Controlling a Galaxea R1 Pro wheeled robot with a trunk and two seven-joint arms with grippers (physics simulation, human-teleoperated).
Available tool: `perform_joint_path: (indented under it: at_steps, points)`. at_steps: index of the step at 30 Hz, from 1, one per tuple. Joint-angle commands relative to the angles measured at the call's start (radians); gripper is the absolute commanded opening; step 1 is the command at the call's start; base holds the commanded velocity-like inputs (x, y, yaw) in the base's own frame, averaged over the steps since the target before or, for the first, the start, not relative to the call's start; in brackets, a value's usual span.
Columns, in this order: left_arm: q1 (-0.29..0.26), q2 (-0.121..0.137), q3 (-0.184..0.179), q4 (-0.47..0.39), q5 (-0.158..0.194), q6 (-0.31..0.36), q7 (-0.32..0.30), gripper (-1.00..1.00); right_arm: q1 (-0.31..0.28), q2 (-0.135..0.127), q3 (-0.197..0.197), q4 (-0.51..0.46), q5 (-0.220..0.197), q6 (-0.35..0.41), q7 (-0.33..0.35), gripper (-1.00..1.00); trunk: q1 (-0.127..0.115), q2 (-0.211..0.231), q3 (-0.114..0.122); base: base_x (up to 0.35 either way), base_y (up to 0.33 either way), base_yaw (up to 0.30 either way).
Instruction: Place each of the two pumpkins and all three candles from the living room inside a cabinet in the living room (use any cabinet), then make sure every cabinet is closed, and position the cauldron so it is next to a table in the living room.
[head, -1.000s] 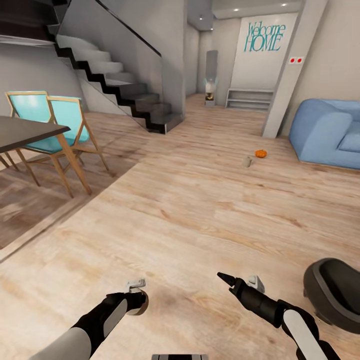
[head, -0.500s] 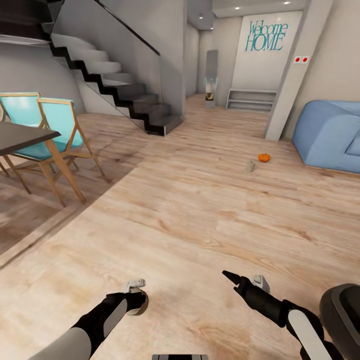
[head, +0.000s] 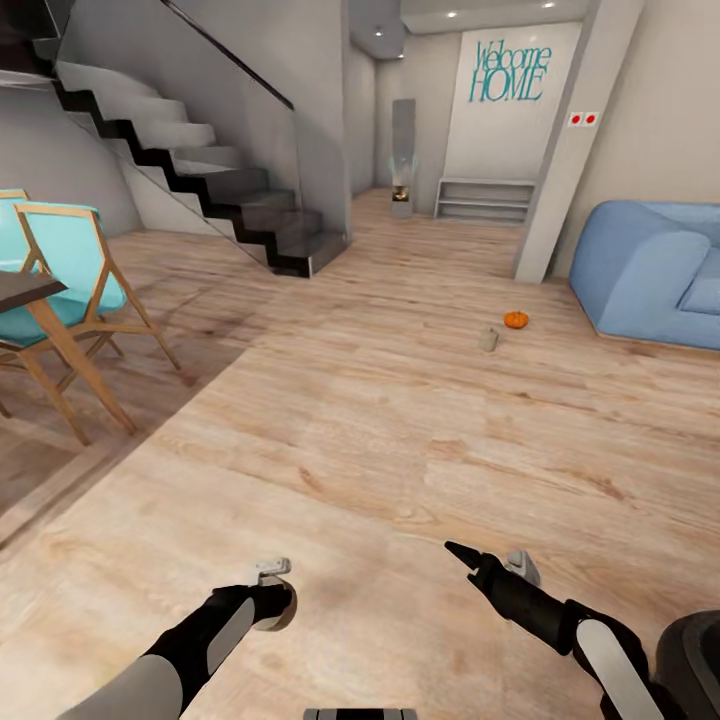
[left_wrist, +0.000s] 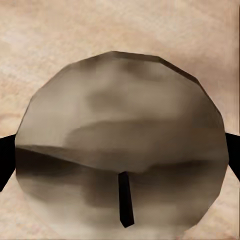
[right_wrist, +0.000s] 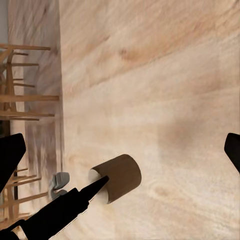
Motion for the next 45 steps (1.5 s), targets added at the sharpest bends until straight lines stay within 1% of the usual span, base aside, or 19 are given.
perform_joint_path:
  at_steps: [1, 15, 19, 45]
  points:
    - [0.000, 0.001, -0.008, -0.003, 0.010, 0.003, 0.008, -1.00, 0.000, 0.000, -0.002, 0.000, 0.002, 0.005, 0.004, 1.00, 0.000, 0.000, -0.001, 0.337, 0.000, -0.016]
    - [0.000, 0.001, -0.008, -0.003, 0.010, 0.003, 0.008, -1.00, 0.000, 0.001, -0.002, 0.000, 0.003, 0.005, 0.004, 1.00, 0.000, 0.000, -0.001, 0.337, 0.000, -0.002]
    - [0.000, 0.001, -0.008, -0.003, 0.010, 0.003, 0.008, -1.00, 0.000, 0.001, -0.002, 0.000, 0.003, 0.005, 0.004, 1.00, 0.000, 0.000, -0.001, 0.337, 0.000, -0.090]
    - [0.000, 0.001, -0.008, -0.003, 0.010, 0.003, 0.008, -1.00, 0.000, 0.001, -0.003, 0.000, 0.004, 0.005, 0.004, 1.00, 0.000, 0.000, -0.001, 0.337, 0.000, -0.255]
